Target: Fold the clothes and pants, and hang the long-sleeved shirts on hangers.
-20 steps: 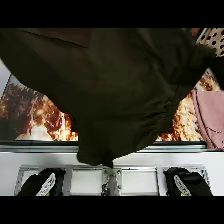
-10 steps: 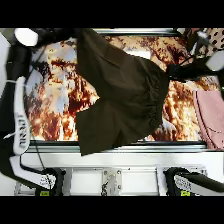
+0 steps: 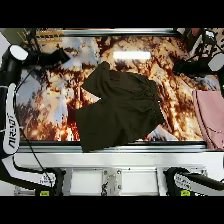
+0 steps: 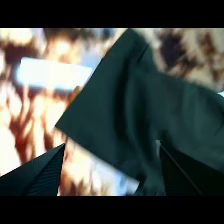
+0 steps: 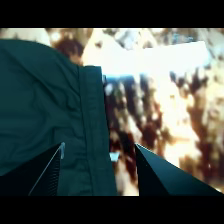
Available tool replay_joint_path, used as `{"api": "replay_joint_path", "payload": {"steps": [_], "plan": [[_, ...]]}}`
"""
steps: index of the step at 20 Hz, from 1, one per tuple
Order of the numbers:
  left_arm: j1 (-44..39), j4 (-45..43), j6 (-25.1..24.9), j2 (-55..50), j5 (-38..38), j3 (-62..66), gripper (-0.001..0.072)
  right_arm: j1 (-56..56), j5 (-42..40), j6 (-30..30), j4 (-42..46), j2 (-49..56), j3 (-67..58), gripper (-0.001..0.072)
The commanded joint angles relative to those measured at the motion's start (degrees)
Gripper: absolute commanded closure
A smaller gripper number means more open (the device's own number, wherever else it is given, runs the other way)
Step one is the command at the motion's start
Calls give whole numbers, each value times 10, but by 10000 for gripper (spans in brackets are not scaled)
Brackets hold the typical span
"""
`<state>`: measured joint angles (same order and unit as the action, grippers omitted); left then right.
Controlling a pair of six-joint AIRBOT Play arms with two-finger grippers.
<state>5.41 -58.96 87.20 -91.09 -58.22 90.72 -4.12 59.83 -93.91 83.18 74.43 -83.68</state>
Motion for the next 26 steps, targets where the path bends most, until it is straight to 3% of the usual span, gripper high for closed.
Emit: {"api": "replay_joint_path", "payload": {"steps": [1, 6, 14, 15, 16, 17, 18, 19, 23, 26], "plan": [[27, 0, -4, 74, -34, -223, 96, 4, 39, 25, -9, -75, 54, 232], [27, 27, -5, 101, 27, -419, 96, 12, 37, 25, -72, -151, 120, 232], [-40, 61, -27, 16, 63, -353, 97, 15, 37, 24, -85, -156, 123, 232], [-45, 60, -18, 1, 68, -334, 125, 15, 37, 25, -85, -156, 123, 232], [-46, 60, -14, -14, 67, -316, 338, 15, 38, 24, -85, -156, 123, 232], [-46, 61, -13, -30, 65, -295, 480, 15, 41, 25, -85, -156, 123, 232], [-46, 61, -12, -43, 61, -275, 489, 15, 44, 25, -84, -156, 123, 232], [-46, 60, -15, -53, 57, -252, 712, 15, 47, 25, -84, -156, 123, 232], [-45, 55, -32, -59, 82, -135, 703, 15, 47, 25, -84, -156, 123, 232], [-45, -3, -32, -59, 87, -45, 702, 15, 48, 25, -84, -156, 123, 232]]}}
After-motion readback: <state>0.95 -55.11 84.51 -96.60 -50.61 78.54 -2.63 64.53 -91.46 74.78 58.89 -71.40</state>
